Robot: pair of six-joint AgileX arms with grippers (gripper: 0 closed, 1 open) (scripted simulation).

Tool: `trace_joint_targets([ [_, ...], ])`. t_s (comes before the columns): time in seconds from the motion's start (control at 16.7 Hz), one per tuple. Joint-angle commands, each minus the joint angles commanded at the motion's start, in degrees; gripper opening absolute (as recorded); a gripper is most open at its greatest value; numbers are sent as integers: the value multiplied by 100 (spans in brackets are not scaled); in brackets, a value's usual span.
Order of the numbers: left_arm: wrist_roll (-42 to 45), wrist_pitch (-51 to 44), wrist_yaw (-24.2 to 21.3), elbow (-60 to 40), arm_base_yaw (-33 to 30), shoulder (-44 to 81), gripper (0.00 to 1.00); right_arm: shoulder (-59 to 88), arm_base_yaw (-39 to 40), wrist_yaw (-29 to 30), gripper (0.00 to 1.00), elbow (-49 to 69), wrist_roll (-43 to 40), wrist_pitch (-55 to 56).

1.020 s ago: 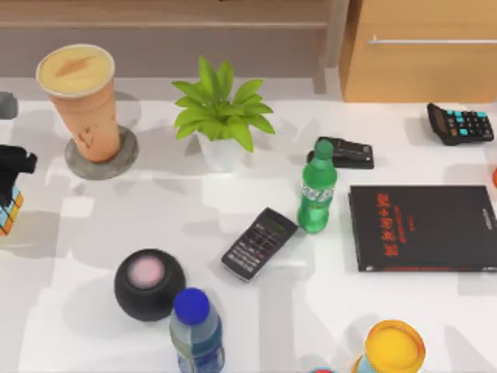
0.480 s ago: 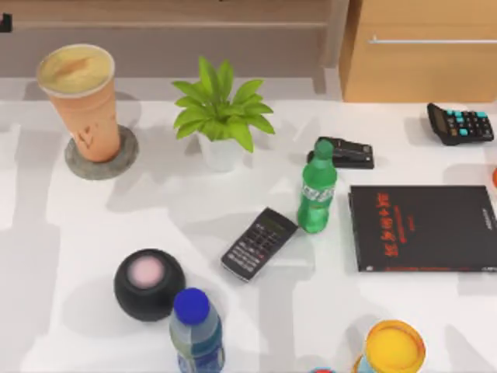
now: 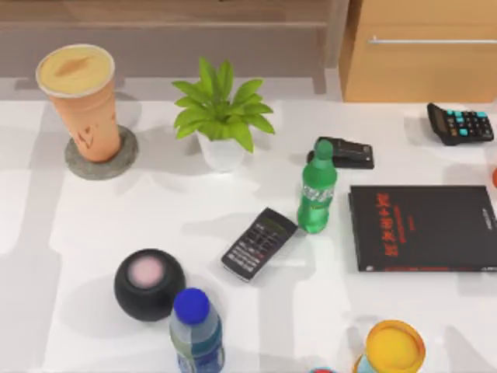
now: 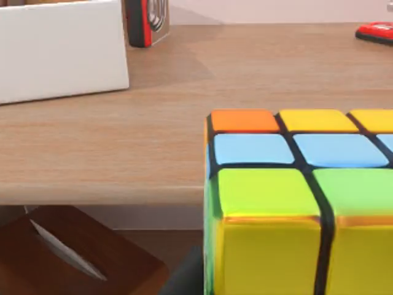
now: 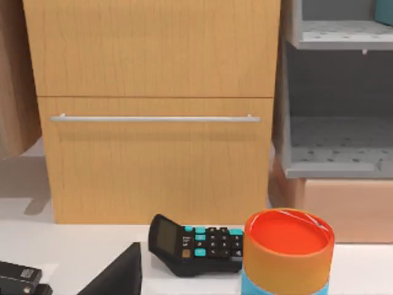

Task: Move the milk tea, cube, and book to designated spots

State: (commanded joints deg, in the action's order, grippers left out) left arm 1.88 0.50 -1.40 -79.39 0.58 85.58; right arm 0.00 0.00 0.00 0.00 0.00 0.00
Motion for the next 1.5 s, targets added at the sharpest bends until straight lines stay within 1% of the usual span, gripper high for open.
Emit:
trace_joint_targets([
  [0.18,-96,547,-4,-30,-96,59,0,0,0,0,100,0,0,0],
  [0.6,-118,679,-19,-90,-51,86,0,0,0,0,100,0,0,0],
  [0.78,-210,1027,-18,-509,173,273,0,0,0,0,100,0,0,0],
  [0.96,-284,1241,22,-1168,384,714,0,0,0,0,100,0,0,0],
  [1.08,-294,1174,42,-1650,398,1127,0,0,0,0,100,0,0,0],
  [1.26,-239,835,39,-2237,216,1762,0,0,0,0,100,0,0,0],
  [1.5,-122,347,-5,-2582,-122,2293,0,0,0,0,100,0,0,0],
])
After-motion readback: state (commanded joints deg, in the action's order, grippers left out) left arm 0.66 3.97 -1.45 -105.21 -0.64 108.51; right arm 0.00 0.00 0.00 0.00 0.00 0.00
